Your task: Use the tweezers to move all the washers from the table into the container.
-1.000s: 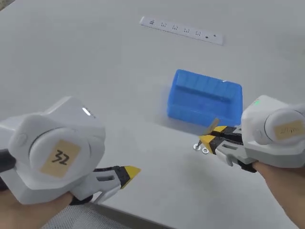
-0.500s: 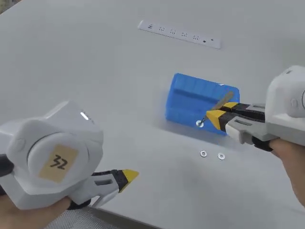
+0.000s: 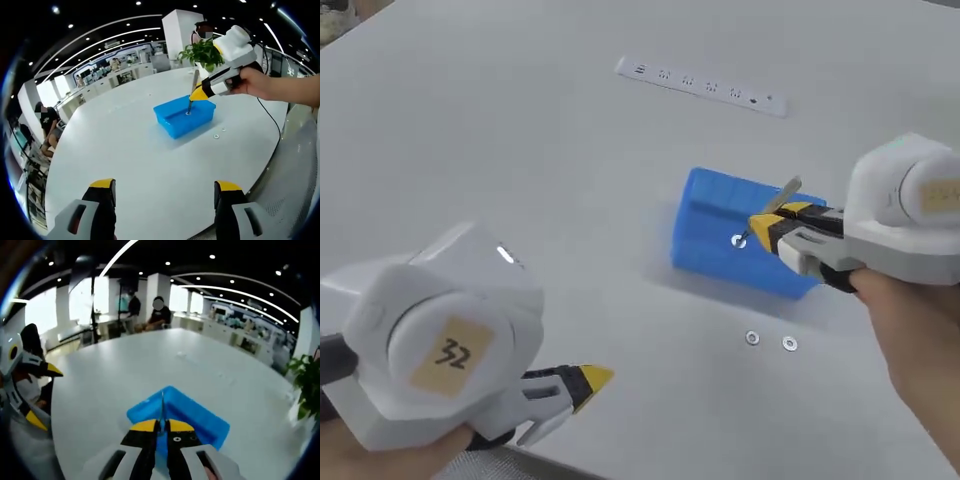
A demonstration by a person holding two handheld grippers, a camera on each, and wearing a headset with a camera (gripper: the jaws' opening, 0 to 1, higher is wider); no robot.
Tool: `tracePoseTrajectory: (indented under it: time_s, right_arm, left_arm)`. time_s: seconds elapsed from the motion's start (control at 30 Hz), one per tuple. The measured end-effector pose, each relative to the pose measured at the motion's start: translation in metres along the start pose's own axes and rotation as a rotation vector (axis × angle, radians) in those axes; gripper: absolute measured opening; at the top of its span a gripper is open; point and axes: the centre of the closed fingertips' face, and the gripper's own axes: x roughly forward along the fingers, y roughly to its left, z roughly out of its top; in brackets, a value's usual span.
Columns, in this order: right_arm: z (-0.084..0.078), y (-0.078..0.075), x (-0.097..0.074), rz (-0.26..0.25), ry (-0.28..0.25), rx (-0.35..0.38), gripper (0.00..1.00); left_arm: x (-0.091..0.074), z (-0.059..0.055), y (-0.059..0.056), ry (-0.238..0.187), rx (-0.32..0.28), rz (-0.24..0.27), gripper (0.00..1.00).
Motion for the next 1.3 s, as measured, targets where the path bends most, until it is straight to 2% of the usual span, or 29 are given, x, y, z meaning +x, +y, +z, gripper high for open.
tracePoseTrajectory:
  time_s: [0.2, 0.47, 0.83, 0.87, 0.9, 1.03, 1.2, 1.3]
  right_arm:
    - [-0.012, 0.000, 0.012, -0.004, 0.037, -0.003, 0.04]
    - [-0.020, -0.009, 0.028, -0.002, 0.063, 0.013, 0.04]
    - [-0.029, -0.006, 0.041, 0.005, 0.100, 0.004, 0.04]
    - [-0.026, -0.007, 0.040, -0.001, 0.080, 0.000, 0.04]
    - [-0.028, -0.007, 0.039, -0.001, 0.094, 0.003, 0.04]
    - [-0.026, -0.007, 0.041, 0.003, 0.091, 0.007, 0.04]
    - [-0.025, -0.005, 0.039, 0.015, 0.085, 0.007, 0.04]
    - [-0.021, -0.005, 0.033, 0.003, 0.072, 0.007, 0.04]
  left_arm:
    - [-0.002, -0.004, 0.002, 0.002, -0.011, 0.010, 0.82]
    - [-0.002, -0.005, 0.003, 0.009, -0.006, 0.010, 0.82]
    - [-0.001, -0.002, 0.003, 0.008, 0.013, 0.015, 0.81]
    - [-0.001, -0.002, 0.003, 0.007, 0.014, 0.016, 0.81]
    - [-0.001, -0.002, 0.004, 0.008, 0.014, 0.016, 0.81]
    - [-0.001, -0.003, 0.004, 0.014, 0.017, 0.017, 0.81]
    - [-0.003, 0.002, 0.006, 0.003, 0.006, 0.015, 0.80]
    - [-0.006, 0.015, 0.007, -0.036, -0.038, 0.007, 0.81]
